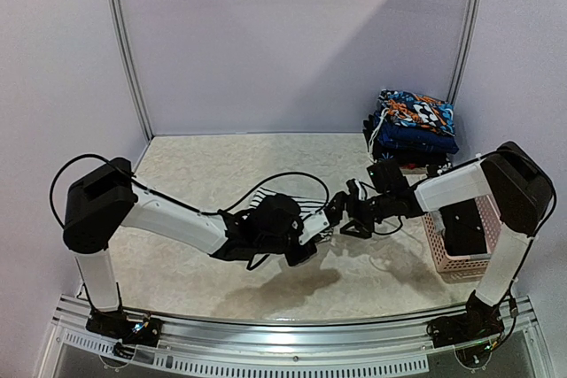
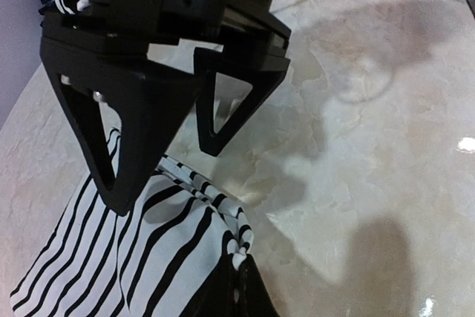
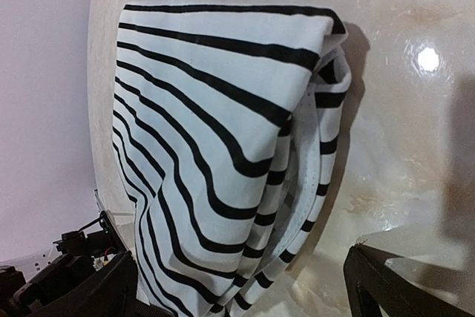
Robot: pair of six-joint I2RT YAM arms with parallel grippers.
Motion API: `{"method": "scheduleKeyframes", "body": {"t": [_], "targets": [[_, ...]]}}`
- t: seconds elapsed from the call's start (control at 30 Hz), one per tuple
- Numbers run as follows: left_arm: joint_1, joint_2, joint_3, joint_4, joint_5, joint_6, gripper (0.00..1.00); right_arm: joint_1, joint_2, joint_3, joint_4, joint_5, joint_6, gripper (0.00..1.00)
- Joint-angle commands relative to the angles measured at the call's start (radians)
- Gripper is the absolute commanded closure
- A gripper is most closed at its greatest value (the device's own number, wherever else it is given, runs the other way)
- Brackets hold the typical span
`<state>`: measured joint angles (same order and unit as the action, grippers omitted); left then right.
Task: Fold and stack the mixed laundry pile
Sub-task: Pass from the left arm to the right
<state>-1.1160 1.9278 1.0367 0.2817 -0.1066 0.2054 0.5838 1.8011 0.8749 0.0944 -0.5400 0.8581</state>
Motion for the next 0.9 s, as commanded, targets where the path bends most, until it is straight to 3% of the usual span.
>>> {"method": "scheduleKeyframes", "body": {"t": [0.0, 0.87], "targets": [[0.013, -0.051, -0.025, 0.070, -0.019, -0.026, 1.00, 0.009, 0.044, 0.022, 0.019, -0.016, 0.031, 0.02], [0.013, -0.070, -0.048, 0.114, -0.016, -0.049, 1.00, 0.007, 0.155, 0.095, 0.142, -0.039, 0.117, 0.12]]}}
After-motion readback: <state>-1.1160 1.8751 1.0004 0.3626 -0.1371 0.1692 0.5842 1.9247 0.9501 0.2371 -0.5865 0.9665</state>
